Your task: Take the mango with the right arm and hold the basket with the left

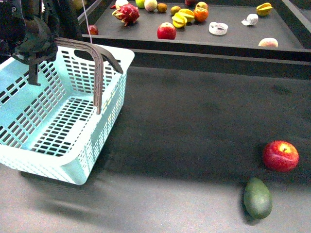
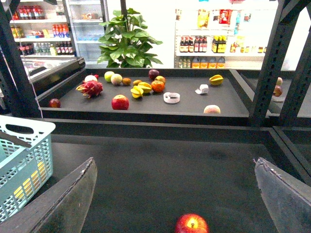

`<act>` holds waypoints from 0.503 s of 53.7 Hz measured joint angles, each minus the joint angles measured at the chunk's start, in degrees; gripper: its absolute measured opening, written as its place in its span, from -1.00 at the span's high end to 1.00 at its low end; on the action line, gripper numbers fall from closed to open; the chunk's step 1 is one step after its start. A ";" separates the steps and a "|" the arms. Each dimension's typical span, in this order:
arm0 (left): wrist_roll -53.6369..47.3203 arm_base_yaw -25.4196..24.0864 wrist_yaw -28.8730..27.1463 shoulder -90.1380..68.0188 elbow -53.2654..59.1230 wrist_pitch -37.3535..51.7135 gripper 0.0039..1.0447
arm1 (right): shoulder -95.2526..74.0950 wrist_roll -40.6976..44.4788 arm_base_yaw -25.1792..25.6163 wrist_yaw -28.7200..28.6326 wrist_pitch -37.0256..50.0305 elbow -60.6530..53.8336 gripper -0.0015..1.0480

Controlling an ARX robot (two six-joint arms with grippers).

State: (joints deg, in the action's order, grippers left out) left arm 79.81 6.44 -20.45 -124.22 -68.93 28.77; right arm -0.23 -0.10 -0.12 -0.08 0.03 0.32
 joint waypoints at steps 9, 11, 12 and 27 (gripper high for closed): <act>0.20 0.07 -0.02 -0.37 -0.83 -1.11 0.35 | 0.00 0.00 0.00 0.00 0.00 0.00 -0.85; 0.07 0.11 0.00 -0.37 -0.85 -1.20 0.25 | 0.00 0.00 0.00 0.00 0.00 0.00 -0.85; -0.07 0.11 0.00 -0.37 -0.85 -1.33 0.18 | 0.00 0.00 0.00 0.02 0.00 0.00 -0.85; -9.33 0.13 -1.46 7.65 7.52 2.08 -0.92 | 0.00 0.00 0.00 0.00 0.00 0.00 -0.85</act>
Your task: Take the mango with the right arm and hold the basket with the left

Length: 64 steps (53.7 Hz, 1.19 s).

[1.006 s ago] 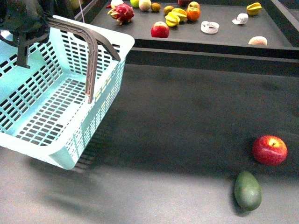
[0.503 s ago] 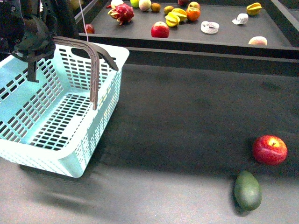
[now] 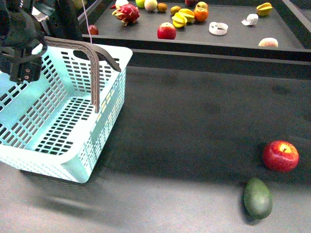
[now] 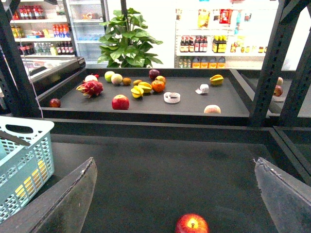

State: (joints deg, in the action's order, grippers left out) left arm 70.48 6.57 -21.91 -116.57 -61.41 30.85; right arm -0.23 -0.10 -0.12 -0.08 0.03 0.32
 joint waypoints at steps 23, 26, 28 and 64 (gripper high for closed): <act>-12.59 -5.92 -0.39 22.29 21.94 4.50 -0.89 | 0.00 0.00 0.00 0.00 0.00 0.00 -0.85; -14.56 -7.02 -0.15 25.86 24.63 4.74 -0.89 | 0.00 0.00 0.00 0.00 0.00 0.00 -0.85; -15.61 -7.78 0.28 28.11 26.25 4.85 -0.89 | 0.00 -0.02 0.00 0.00 0.00 0.00 -0.85; -62.27 -11.65 26.93 41.18 45.11 27.69 -0.02 | 0.00 -0.02 0.00 0.00 0.00 0.00 -0.85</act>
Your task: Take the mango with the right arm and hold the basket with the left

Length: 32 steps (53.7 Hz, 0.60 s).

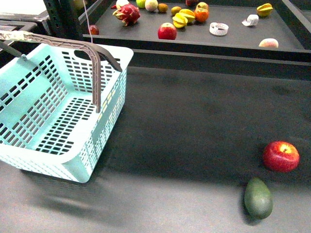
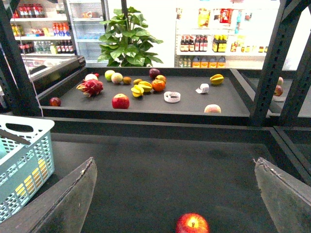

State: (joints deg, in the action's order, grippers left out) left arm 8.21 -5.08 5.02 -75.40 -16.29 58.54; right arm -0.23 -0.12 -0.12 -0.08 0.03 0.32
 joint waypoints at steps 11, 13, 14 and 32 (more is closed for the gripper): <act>-6.75 4.04 -4.72 8.85 8.57 0.37 0.93 | 0.00 0.02 0.00 0.02 0.00 0.00 -0.85; -7.02 4.55 -4.85 9.60 9.79 0.20 0.92 | 0.00 0.02 0.00 0.00 0.00 0.00 -0.85; -7.13 4.66 -4.85 10.14 10.32 -0.17 0.93 | 0.00 0.02 0.00 0.00 0.00 0.00 -0.85; -7.58 4.96 -5.03 26.75 14.58 -12.46 0.93 | 0.00 0.02 0.00 0.02 0.00 0.00 -0.85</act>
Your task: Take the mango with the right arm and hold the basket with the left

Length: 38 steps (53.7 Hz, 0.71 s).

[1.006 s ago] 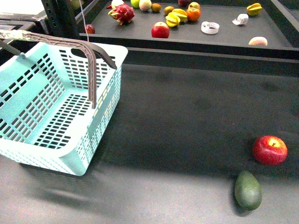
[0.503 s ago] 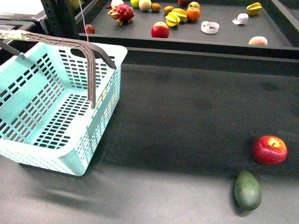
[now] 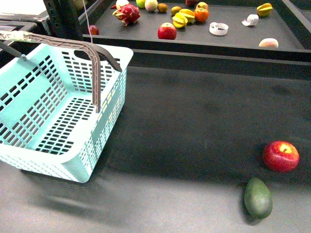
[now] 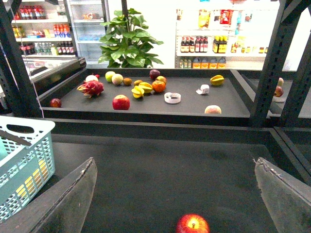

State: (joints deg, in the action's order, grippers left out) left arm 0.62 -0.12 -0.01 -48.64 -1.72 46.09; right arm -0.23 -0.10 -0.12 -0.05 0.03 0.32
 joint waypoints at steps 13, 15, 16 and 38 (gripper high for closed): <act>-0.15 0.02 0.02 10.82 0.50 -9.18 0.93 | 0.00 0.00 0.00 0.00 0.00 0.00 -0.85; -0.15 0.02 0.02 12.44 0.50 -10.62 0.93 | 0.00 0.00 0.00 0.00 0.00 0.00 -0.85; -0.15 0.02 0.02 13.22 0.52 -11.34 0.93 | 0.00 0.00 0.00 0.00 0.00 0.00 -0.85; -0.17 0.02 0.02 27.39 0.55 -24.70 0.93 | 0.00 0.00 0.00 0.00 0.00 0.00 -0.85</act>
State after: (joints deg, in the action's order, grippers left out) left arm 0.45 -0.10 0.01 -21.26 -1.17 21.39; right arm -0.23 -0.10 -0.12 -0.05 0.03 0.32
